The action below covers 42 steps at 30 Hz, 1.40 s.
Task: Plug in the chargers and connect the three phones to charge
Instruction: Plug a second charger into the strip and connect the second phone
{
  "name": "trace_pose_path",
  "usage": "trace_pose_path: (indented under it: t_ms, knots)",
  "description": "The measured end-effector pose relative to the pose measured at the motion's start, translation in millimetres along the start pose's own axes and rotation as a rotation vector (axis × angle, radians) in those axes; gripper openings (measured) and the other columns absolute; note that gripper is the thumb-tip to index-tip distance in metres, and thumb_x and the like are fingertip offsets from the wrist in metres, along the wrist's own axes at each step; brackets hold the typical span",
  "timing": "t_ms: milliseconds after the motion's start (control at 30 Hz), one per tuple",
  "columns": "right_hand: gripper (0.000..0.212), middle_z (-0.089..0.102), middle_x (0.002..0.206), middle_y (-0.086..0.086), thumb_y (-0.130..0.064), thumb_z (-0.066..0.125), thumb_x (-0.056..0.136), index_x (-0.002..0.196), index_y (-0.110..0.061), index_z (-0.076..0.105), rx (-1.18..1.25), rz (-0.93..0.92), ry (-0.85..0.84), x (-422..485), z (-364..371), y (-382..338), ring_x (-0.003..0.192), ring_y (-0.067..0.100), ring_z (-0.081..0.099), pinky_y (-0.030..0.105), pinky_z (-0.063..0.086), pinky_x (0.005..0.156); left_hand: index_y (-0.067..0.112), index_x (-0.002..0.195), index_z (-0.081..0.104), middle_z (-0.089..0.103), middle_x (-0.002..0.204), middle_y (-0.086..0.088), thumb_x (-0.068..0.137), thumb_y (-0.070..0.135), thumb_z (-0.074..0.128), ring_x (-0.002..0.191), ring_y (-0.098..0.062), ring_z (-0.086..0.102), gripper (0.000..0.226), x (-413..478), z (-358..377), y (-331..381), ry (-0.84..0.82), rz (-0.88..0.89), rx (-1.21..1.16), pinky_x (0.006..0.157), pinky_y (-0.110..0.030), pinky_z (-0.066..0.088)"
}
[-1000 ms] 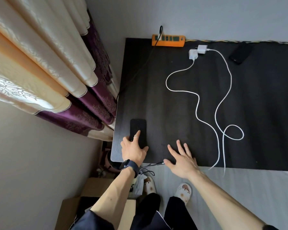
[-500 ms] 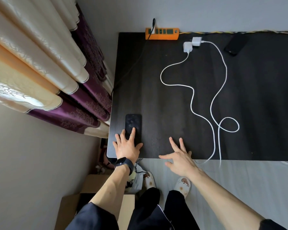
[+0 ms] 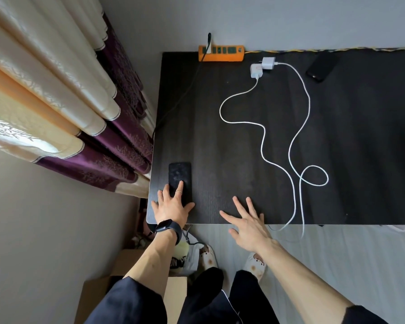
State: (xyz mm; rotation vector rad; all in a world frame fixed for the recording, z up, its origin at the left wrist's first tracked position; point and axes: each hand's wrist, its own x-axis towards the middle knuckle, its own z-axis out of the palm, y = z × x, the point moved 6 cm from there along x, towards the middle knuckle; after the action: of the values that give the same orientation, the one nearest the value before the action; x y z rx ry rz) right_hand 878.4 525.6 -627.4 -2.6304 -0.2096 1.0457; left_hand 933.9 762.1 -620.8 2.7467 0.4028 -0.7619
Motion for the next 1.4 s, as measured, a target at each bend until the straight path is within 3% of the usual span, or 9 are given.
trace_pose_path:
  t_ms: [200,333,433,600,767,900,1100,1400]
  knots:
    - [0.057,-0.015,0.167,-0.012,-0.036,0.050,0.101,0.152,-0.048,0.030,0.024,0.018,-0.086,-6.5,-9.4,0.8,0.153,0.024,-0.018,0.062,0.022,0.119,0.039,0.157,0.009,0.012,0.165,-0.012,0.091,0.062,0.052,0.150,-0.034,0.013,0.082,-7.1,-6.1,0.5,-0.029,0.038,0.096,0.119,-0.055,0.018]
    - [0.054,0.011,0.168,-0.002,-0.042,0.052,0.098,0.150,-0.043,0.039,0.162,0.071,-0.066,-20.6,-28.0,0.4,0.154,0.025,0.013,0.043,0.022,0.122,0.032,0.156,0.022,0.011,0.165,-0.013,0.092,0.055,0.055,0.150,-0.033,0.013,0.075,-13.1,-15.4,15.5,-0.029,0.084,0.091,0.119,-0.053,0.019]
    - [0.052,0.032,0.162,-0.003,-0.042,0.055,0.096,0.147,-0.039,0.046,0.327,0.091,0.080,-40.3,-52.6,6.5,0.143,0.019,0.041,0.031,0.029,0.118,0.031,0.151,0.033,0.016,0.164,-0.011,0.094,0.047,0.053,0.150,-0.032,0.018,0.062,-20.6,-28.0,45.7,-0.009,0.186,0.062,0.119,-0.051,0.022]
    - [0.043,0.056,0.145,-0.012,-0.041,0.058,0.096,0.139,-0.038,0.056,0.493,0.108,0.350,-79.0,-97.2,30.9,0.134,0.012,0.050,0.030,0.037,0.113,0.030,0.150,0.036,0.026,0.161,-0.010,0.096,0.041,0.052,0.144,-0.032,0.032,0.058,-35.6,-52.9,112.3,0.024,0.406,0.034,0.118,-0.045,0.027]
    - [0.034,0.066,0.123,-0.025,-0.035,0.065,0.093,0.126,-0.037,0.066,0.662,0.189,0.600,-116.8,-134.3,73.3,0.117,0.000,0.060,0.008,0.039,0.095,0.028,0.148,0.040,0.032,0.157,-0.007,0.094,0.038,0.053,0.139,-0.029,0.039,0.056,-51.7,-70.2,177.0,0.054,0.594,0.011,0.117,-0.040,0.028]
    - [0.032,0.068,0.121,-0.022,-0.028,0.067,0.093,0.125,-0.032,0.067,0.766,0.209,0.681,-122.5,-162.1,98.3,0.117,0.000,0.061,0.026,0.047,0.102,0.029,0.146,0.043,0.035,0.155,-0.005,0.093,0.036,0.055,0.138,-0.027,0.041,0.055,-50.4,-82.3,215.5,0.060,0.663,-0.017,0.116,-0.036,0.028]
    - [0.036,0.065,0.131,-0.014,-0.028,0.065,0.095,0.131,-0.028,0.062,0.729,0.208,0.674,-98.4,-216.4,149.1,0.122,0.003,0.057,0.020,0.041,0.103,0.029,0.147,0.043,0.037,0.154,-0.003,0.093,0.035,0.056,0.137,-0.024,0.042,0.056,-25.2,-94.7,281.5,0.081,0.682,-0.030,0.116,-0.035,0.030]
    - [0.053,0.047,0.152,-0.004,-0.044,0.055,0.097,0.146,-0.026,0.046,0.458,0.257,0.518,8.9,-306.7,303.9,0.142,0.019,0.041,0.033,0.034,0.114,0.027,0.147,0.044,0.036,0.154,-0.004,0.093,0.036,0.058,0.138,-0.024,0.040,0.056,69.4,-108.2,437.4,0.133,0.610,-0.003,0.115,-0.037,0.032]
